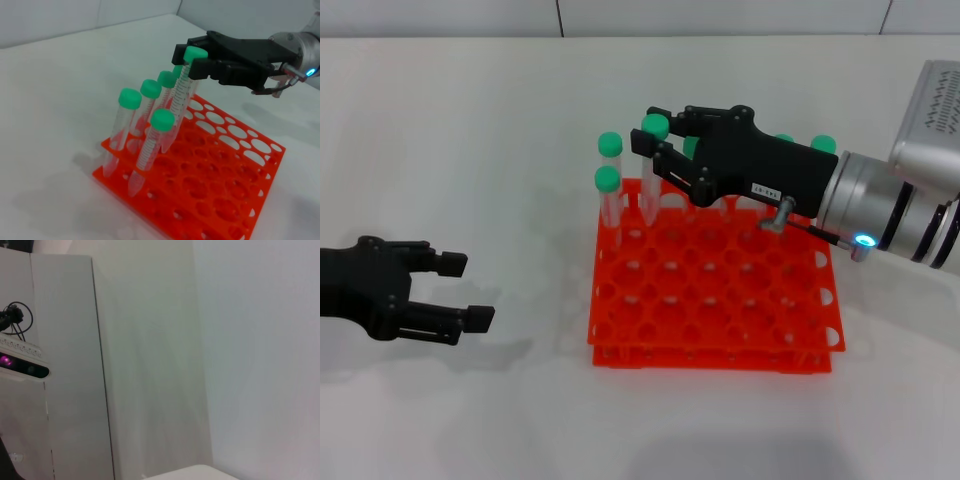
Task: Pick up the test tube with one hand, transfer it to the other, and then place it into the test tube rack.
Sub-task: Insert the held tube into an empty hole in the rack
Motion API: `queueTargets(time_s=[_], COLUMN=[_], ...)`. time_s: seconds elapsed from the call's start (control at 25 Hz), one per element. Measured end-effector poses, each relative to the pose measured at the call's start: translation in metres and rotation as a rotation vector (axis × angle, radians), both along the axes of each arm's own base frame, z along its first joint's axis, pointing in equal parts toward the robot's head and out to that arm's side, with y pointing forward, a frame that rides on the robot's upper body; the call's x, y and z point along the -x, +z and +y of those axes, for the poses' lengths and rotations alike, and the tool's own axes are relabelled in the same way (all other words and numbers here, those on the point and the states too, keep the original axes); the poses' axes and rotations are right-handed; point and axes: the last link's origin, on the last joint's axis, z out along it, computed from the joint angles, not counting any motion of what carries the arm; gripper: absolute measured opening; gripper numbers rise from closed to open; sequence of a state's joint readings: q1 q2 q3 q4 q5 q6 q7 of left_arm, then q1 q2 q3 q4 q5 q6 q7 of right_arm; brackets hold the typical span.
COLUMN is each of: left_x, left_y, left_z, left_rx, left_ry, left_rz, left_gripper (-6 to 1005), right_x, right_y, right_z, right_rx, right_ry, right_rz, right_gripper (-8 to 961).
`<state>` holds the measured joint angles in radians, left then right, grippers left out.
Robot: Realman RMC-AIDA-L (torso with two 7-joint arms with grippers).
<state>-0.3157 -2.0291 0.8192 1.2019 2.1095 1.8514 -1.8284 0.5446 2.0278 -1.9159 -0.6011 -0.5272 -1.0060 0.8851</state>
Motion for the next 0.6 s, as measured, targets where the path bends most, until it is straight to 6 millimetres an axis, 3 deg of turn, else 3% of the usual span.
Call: queueTargets(time_s=[0.6], left_x=[-0.0021], left_y=[-0.0001], left_z=[0.0021], left_rx=[0.001], left_ry=[-0.008], left_rz=[-0.002], left_gripper=[888], right_x=[-0.0018], right_y=[-0.0023], right_z=[-0.0013], right_rx=[-0.020], right_ry=[0.001], right_rz=[0.000], right_gripper=[266])
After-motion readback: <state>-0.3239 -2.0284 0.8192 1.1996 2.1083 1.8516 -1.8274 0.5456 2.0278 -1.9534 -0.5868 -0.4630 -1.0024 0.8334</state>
